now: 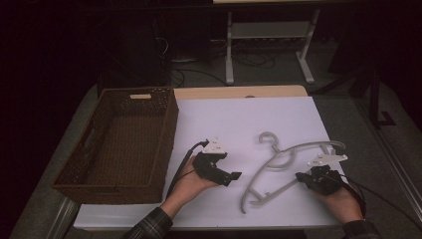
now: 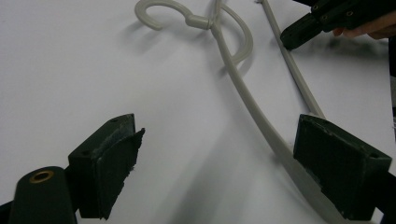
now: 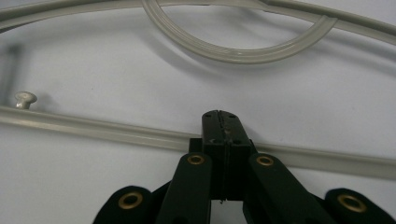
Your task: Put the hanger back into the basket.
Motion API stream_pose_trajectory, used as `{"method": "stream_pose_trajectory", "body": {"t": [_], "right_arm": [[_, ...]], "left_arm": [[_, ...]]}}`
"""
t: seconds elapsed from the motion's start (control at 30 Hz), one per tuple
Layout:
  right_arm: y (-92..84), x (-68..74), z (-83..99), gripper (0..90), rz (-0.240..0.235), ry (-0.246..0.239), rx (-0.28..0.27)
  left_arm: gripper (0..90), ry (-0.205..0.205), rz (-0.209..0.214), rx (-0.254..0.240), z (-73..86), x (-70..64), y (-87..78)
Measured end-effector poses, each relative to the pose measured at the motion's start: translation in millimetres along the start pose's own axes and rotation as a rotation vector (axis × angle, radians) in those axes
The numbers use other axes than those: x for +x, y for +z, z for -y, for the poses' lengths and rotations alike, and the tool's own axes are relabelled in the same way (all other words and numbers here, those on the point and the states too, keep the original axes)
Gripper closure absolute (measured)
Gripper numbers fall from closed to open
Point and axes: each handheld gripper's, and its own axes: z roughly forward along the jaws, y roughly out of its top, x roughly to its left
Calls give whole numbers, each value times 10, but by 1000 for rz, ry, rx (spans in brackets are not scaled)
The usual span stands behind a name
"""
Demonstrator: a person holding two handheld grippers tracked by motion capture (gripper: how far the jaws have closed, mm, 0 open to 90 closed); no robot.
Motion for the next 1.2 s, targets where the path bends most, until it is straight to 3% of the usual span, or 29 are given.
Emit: {"method": "stream_pose_trajectory", "body": {"t": [0.33,0.7,1.03,1.2], "right_arm": [[0,-1,0,898,-1,-2,1],[0,5,3,898,3,-2,0],[-1,5,6,898,3,-5,1],[-1,5,11,899,3,-4,-1]], "left_arm": [[194,21,44,31,-134,-64,359],[359,20,81,85,-181,-113,733],[474,15,122,135,-178,-128,873],[535,6,148,135,-186,-137,903]]}}
